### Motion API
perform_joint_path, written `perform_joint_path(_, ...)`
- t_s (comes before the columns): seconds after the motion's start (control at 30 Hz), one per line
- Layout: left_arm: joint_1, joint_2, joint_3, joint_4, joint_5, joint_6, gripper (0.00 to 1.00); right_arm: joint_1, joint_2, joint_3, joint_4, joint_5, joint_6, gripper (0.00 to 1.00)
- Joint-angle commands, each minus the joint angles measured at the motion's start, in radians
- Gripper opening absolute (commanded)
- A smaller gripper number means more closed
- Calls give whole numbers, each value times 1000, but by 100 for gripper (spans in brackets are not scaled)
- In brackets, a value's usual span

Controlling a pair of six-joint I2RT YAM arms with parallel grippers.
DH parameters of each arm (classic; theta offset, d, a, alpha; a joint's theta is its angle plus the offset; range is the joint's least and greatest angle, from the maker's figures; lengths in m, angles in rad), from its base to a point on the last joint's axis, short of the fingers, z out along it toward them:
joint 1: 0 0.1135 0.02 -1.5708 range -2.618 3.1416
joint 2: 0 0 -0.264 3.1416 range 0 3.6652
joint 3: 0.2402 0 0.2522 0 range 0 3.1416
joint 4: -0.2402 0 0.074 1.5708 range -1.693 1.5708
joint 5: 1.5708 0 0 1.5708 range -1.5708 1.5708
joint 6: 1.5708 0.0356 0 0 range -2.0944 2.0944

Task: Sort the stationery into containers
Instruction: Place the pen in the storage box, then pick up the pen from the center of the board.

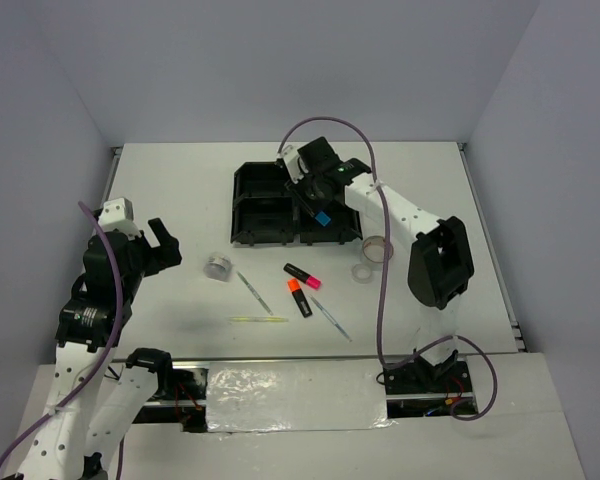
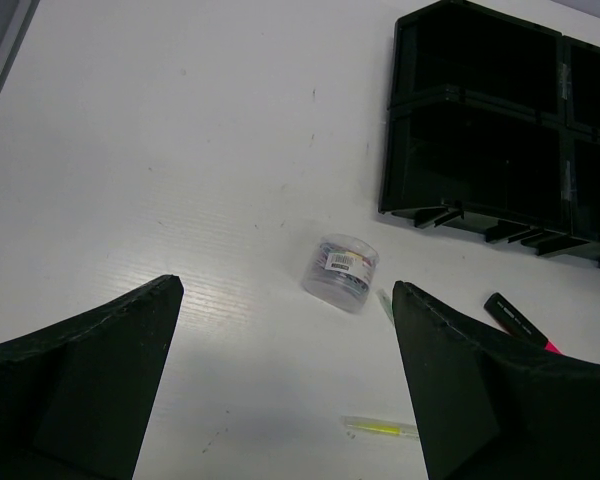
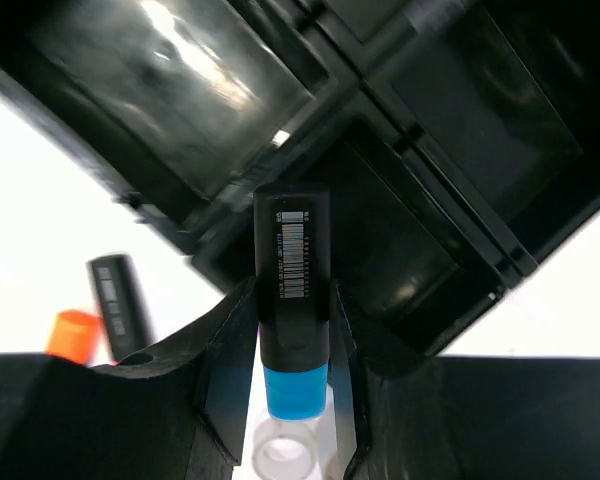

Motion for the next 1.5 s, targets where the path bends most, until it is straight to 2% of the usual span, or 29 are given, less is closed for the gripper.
perform_joint_path(0.0, -2, -6, -1, 48, 17, 21, 99, -24, 15, 41, 4, 85, -29, 35)
perform_joint_path(0.03, -2, -6, 0, 48, 20, 22, 99, -25, 23, 43, 19, 102, -23, 51)
perform_joint_path(0.1, -2, -6, -1, 49, 23, 22, 99, -29, 49, 71, 1, 108, -8, 60)
perform_joint_path(0.2, -2, -6, -1, 49, 27, 24, 99, -27, 45, 102, -18, 88, 18, 79)
perform_joint_path(0.23, -2, -9, -1, 49, 27, 24, 99, -27, 32, 99, -16, 81, 26, 81)
perform_joint_path(0.27, -2, -10, -1, 49, 26, 24, 99, -24, 15, 90, -12, 73, 49, 95)
perform_joint_path(0.3, -2, -10, -3, 49, 24, 22, 99, -24, -21, 66, -8, 46, 66, 97)
perform_joint_path(0.37, -2, -17, -1, 48, 23, 22, 99, -10, -72, 14, -2, -26, 108, 96)
perform_joint_path(0.43, -2, -20, -3, 46, 21, 21, 99, 17, -181, -156, 78, -135, 124, 90)
perform_joint_path(0.47, -2, -20, -3, 48, 20, 21, 99, 54, -249, -287, 112, -142, 139, 88)
perform_joint_path(0.5, -2, -23, -3, 48, 21, 21, 99, 73, -277, -345, 175, -122, 152, 78)
perform_joint_path(0.6, -4, -24, -6, 51, 29, 22, 99, 128, -334, -514, 270, -61, 216, 61)
perform_joint_path(0.67, -4, -20, -4, 52, 37, 24, 99, 151, -342, -586, 307, -42, 250, 57)
perform_joint_path(0.9, -7, -35, -6, 49, 27, 21, 99, 226, -233, -622, 358, 25, 285, 57)
perform_joint_path(1.3, -21, -41, -9, 49, 23, 19, 99, 229, -81, -606, 398, 70, 287, 53)
perform_joint_path(1.4, -24, -41, -8, 49, 23, 19, 99, 229, -54, -603, 395, 64, 287, 50)
perform_joint_path(1.47, -24, -41, -8, 48, 23, 19, 99, 234, -45, -600, 392, 55, 317, 43)
